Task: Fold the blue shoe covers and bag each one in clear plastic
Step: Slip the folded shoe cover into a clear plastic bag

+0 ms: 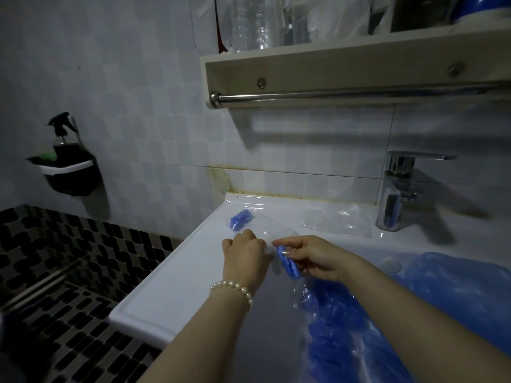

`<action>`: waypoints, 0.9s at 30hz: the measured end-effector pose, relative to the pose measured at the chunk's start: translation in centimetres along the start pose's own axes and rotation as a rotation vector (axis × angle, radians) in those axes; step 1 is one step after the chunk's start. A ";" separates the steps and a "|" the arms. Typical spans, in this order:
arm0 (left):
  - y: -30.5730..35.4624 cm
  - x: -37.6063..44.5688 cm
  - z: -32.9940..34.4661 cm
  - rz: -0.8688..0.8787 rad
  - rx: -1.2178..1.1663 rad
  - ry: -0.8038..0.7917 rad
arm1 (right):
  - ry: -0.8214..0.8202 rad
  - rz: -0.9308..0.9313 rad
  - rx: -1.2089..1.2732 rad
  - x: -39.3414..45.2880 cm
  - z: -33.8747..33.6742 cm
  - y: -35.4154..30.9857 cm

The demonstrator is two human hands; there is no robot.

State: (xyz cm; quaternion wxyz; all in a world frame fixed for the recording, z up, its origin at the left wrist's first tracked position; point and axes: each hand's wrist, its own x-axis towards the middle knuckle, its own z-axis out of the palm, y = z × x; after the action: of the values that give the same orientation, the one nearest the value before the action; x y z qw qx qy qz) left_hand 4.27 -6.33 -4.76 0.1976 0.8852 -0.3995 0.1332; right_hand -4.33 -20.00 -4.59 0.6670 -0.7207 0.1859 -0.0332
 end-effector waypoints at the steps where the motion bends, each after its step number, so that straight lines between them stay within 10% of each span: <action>1: 0.0 0.0 0.0 0.005 0.014 -0.005 | -0.022 0.011 0.002 0.0 0.1 0.1; 8: 0.2 -0.2 -0.9 -0.046 -0.071 0.099 | -0.063 0.036 -0.007 0.3 1.1 0.0; 16: 0.9 -0.2 -0.8 0.129 -0.214 0.049 | 0.721 -0.144 0.176 1.0 3.8 -0.8; 27: 1.6 -0.9 -0.6 0.309 -0.343 0.098 | 0.869 -0.064 0.470 0.7 5.3 -0.6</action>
State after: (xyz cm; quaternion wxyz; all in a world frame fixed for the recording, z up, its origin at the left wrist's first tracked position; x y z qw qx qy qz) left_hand 2.48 -6.44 -4.18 0.3414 0.7595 -0.5370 0.1348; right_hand -1.99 -15.13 -4.73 0.6711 -0.4757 0.4121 -0.3919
